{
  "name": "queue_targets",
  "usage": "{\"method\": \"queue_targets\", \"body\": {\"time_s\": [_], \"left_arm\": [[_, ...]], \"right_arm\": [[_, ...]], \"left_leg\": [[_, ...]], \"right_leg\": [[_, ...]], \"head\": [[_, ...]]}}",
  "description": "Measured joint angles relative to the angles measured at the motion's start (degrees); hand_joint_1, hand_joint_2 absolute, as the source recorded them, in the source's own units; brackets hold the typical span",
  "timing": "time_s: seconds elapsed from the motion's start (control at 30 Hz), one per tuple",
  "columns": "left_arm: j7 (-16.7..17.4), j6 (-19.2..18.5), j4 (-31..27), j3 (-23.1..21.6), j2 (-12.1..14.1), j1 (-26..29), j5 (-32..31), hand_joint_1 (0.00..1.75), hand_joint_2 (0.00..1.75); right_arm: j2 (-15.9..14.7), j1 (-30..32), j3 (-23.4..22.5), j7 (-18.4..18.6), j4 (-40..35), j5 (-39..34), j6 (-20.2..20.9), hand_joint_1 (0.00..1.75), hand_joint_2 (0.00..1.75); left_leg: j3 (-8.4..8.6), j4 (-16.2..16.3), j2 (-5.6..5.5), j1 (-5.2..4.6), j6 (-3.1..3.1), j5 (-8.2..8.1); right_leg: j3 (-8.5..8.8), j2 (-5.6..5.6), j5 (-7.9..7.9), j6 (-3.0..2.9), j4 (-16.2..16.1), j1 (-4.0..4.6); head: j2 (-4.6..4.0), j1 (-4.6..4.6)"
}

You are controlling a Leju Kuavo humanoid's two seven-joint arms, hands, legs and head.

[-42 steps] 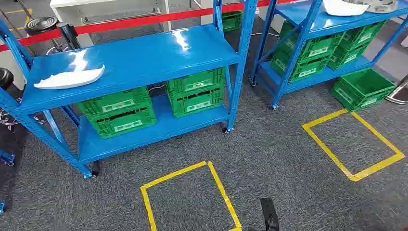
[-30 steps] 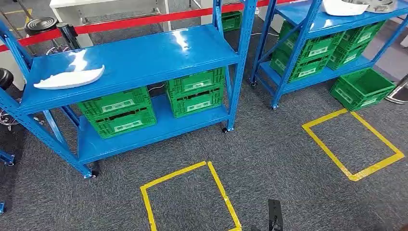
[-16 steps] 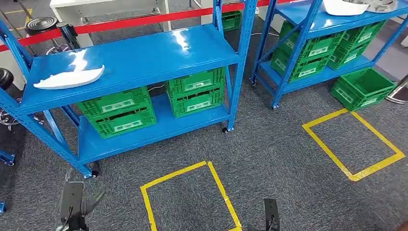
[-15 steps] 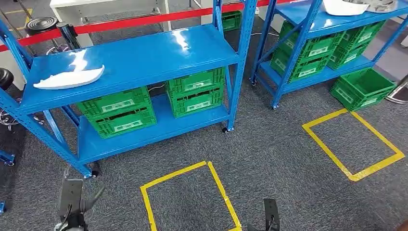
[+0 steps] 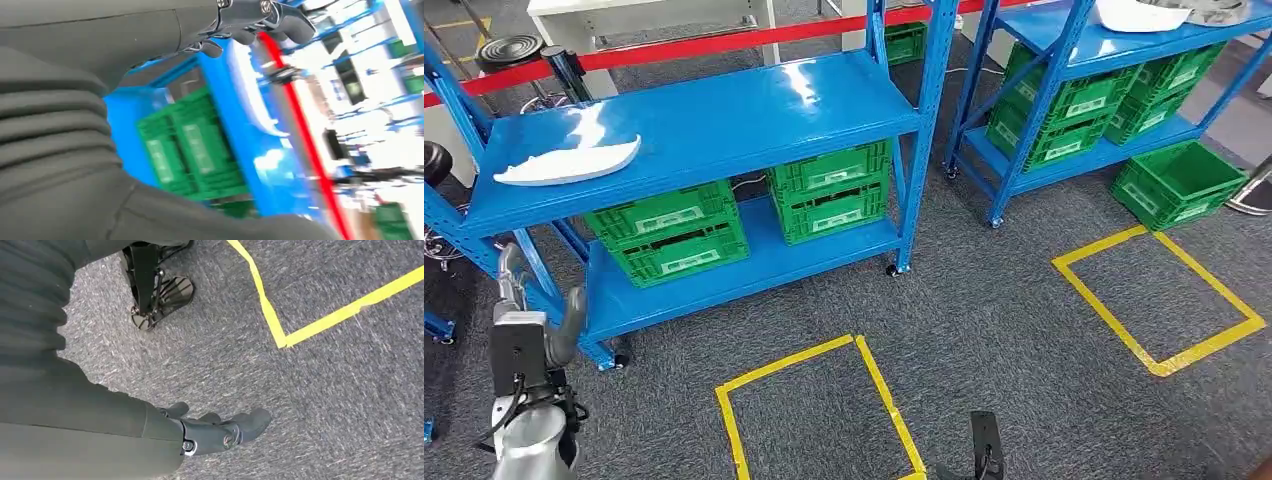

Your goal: Take the parts from the cabinet and place them on the table.

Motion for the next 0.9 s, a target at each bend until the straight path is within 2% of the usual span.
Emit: {"method": "queue_targets", "body": {"time_s": [0.1,0.13,0.23,0.33,0.37,0.43,0.47,0.5,0.57,0.6,0.63,0.67,0.73,0.77,0.8,0.83,0.87,0.9], "left_arm": [[0.4,-0.6,-5.3,-2.5,0.4,1.0,2.9,0.0,0.0],[0.5,-0.8,-6.8,-3.2,0.5,1.5,3.7,0.0,0.0],[0.7,-1.4,-11.4,-4.6,0.7,2.6,6.0,0.0,0.0],[1.0,-1.9,-15.9,-5.5,1.0,4.1,7.9,0.0,0.0],[1.1,-2.3,-17.5,-5.8,1.2,4.7,8.5,0.0,0.0],[1.2,-2.7,-19.6,-6.5,1.3,5.2,9.2,0.0,0.0],[1.2,-2.8,-20.3,-6.7,1.3,5.4,9.4,0.0,0.0],[1.2,-3.0,-21.3,-6.8,1.4,5.4,9.5,0.0,0.0],[1.4,-3.6,-22.2,-6.9,1.4,5.9,9.6,0.0,0.0],[1.5,-3.7,-22.3,-7.0,1.4,6.3,9.6,0.0,0.0],[1.6,-3.9,-22.4,-7.0,1.4,6.6,9.6,0.0,0.0],[1.7,-4.0,-22.4,-7.0,1.4,6.8,9.5,0.0,0.0],[1.7,-4.1,-22.6,-7.1,1.5,6.8,8.9,0.0,0.0],[1.7,-4.1,-22.9,-7.1,1.6,6.8,8.6,0.0,0.0],[1.8,-4.2,-23.2,-7.2,1.8,6.9,8.3,0.0,0.0],[1.9,-4.4,-23.5,-7.2,1.8,7.1,8.2,0.0,0.0],[2.1,-4.6,-23.9,-7.3,1.9,7.3,8.1,0.0,0.0],[2.1,-4.6,-24.2,-7.3,2.0,7.5,8.0,0.0,0.0]], "right_arm": [[0.0,-0.1,-0.4,0.2,0.2,0.3,0.0,0.0,1.75],[0.0,-0.1,-0.5,0.3,0.2,0.4,0.0,0.0,0.0],[0.1,-0.1,-0.9,0.4,0.4,0.7,0.0,0.0,0.0],[0.2,-0.1,-1.2,0.0,0.4,1.2,0.2,0.0,0.0],[0.2,-0.1,-1.3,-0.1,0.4,1.4,0.2,0.0,0.0],[0.2,-0.2,-1.3,-0.1,0.4,1.6,0.4,0.0,0.0],[0.2,-0.3,-1.3,-0.2,0.4,1.7,0.4,0.0,0.0],[0.2,-0.5,-1.3,-0.4,0.4,1.8,0.4,0.0,0.0],[0.2,-0.6,-1.4,-1.4,0.4,2.0,0.8,0.0,0.0],[0.2,-0.5,-1.5,-2.2,0.4,2.2,1.2,0.0,0.0],[0.2,-0.4,-1.5,-2.8,0.4,2.6,1.4,0.0,0.0],[0.2,-0.3,-1.5,-3.1,0.4,2.8,1.4,0.0,0.0],[0.0,-0.3,-1.5,-3.3,0.4,3.4,1.4,0.0,0.0],[0.0,-0.3,-1.5,-3.5,0.4,3.9,1.1,0.0,0.0],[0.1,-0.2,-1.5,-3.8,0.7,4.5,0.6,0.0,0.0],[0.0,-0.5,-1.5,-4.4,0.7,5.0,0.0,0.0,0.0],[0.0,-0.4,-1.4,-4.6,0.7,5.4,-0.5,0.0,0.0],[-0.1,-0.2,-1.4,-4.7,0.7,5.5,-0.7,0.0,0.0]], "left_leg": [[0.0,0.0,-0.01,0.0,0.0,0.0],[0.0,0.0,-0.01,0.0,0.0,0.0],[-0.04,0.2,-0.02,-0.3,0.13,-0.1],[-0.07,0.2,-0.02,-0.54,0.5,-0.33],[-0.1,-0.1,-0.03,-0.59,0.66,-0.27],[0.7,-1.2,-0.02,-0.2,1.37,0.06],[1.31,-2.1,0.02,0.0,1.65,-0.13],[1.46,-2.3,0.04,0.09,1.87,-0.08],[1.46,-2.3,0.11,0.14,1.85,-0.23],[1.57,-2.3,0.14,0.15,1.75,-0.37],[1.76,-2.2,0.11,0.23,1.57,-0.59],[2.04,-2.1,0.05,0.42,1.23,-0.86],[2.7,-1.4,0.02,1.06,0.36,-1.79],[2.92,-0.7,0.08,1.37,-0.2,-2.51],[2.96,-0.4,-0.03,1.02,-0.76,-2.89],[2.28,-0.3,0.03,0.89,-1.08,-3.09],[2.3,-0.2,0.09,0.8,-1.4,-3.3],[2.79,-0.1,0.01,0.82,-1.78,-3.18]], "right_leg": [[0.0,-0.01,0.0,0.0,0.0,0.0],[0.0,-0.01,0.0,0.0,0.0,0.0],[-0.01,0.02,0.1,0.21,-0.1,-0.12],[-0.05,0.03,0.01,0.45,-0.3,-0.37],[0.41,0.04,0.4,0.6,-0.1,-0.42],[0.13,0.06,1.07,1.05,0.9,-0.22],[-0.5,-0.12,0.28,1.13,2.1,-0.38],[-2.45,-0.22,-1.0,1.32,5.1,-0.39],[-8.25,-0.22,-4.15,1.85,13.7,-0.75],[-11.06,-0.23,-4.77,2.16,17.1,-0.92],[-12.84,-0.26,-4.08,2.36,18.3,-1.13],[-13.28,-0.34,-1.83,2.47,16.7,-1.33],[-11.44,-0.5,5.1,3.19,8.6,-1.84],[-10.45,-0.63,7.63,3.71,4.3,-2.27],[-10.73,-0.52,5.75,3.76,4.2,-1.57],[-10.72,-0.96,4.43,2.06,4.2,-1.72],[-10.65,-0.76,5.65,1.39,4.1,-1.73],[-10.54,-0.84,5.37,0.93,4.1,-1.68]], "head": [[0.0,0.0],[0.0,0.0],[0.0,0.0],[0.0,0.0],[0.0,-0.04],[0.0,0.0],[0.0,0.09],[0.0,0.07],[0.0,0.19],[0.0,0.22],[0.0,0.22],[0.0,0.2],[0.0,0.22],[0.0,0.22],[0.0,0.44],[0.0,0.46],[0.0,0.31],[0.0,0.13]]}}
